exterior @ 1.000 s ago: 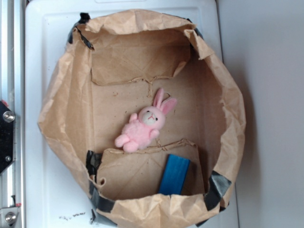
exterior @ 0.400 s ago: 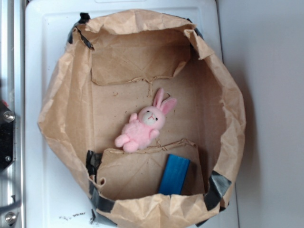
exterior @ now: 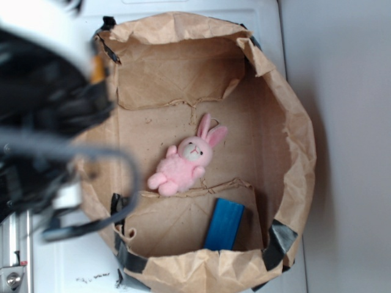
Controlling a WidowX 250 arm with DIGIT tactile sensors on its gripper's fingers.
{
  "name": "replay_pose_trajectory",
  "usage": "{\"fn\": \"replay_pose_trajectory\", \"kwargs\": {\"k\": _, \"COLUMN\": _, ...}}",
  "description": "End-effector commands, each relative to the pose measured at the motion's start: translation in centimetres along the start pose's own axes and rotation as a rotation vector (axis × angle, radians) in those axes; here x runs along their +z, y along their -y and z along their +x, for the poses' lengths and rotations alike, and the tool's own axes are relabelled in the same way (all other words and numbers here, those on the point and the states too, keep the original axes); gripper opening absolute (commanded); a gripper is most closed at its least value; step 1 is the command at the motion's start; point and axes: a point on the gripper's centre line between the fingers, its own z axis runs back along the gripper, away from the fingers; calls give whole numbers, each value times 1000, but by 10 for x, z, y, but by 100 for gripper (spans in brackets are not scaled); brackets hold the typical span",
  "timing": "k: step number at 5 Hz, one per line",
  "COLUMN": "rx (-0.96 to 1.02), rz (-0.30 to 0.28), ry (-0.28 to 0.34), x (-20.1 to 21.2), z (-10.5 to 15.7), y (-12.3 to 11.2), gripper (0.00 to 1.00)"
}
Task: Grab the pink bunny.
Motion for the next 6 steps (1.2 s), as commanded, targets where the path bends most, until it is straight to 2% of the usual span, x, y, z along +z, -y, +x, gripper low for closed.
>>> {"fn": "replay_pose_trajectory", "kwargs": {"k": 1, "rx": 132, "rz": 80, "ry": 62, "x": -22, "z": 33, "y": 17, "gripper": 100}}
{"fn": "replay_pose_trajectory", "kwargs": {"k": 2, "rx": 195, "rz": 118, "ry": 24, "x": -40, "z": 45, "y": 16, "gripper": 100}}
{"fn": "replay_pose_trajectory", "kwargs": {"k": 5, "rx": 195, "rz": 118, "ry": 24, "x": -40, "z": 45, "y": 16, "gripper": 100}}
{"fn": "replay_pose_trajectory", "kwargs": {"k": 6, "rx": 275, "rz": 141, "ry": 88, "x": -59, "z": 44, "y": 7, "gripper": 100}}
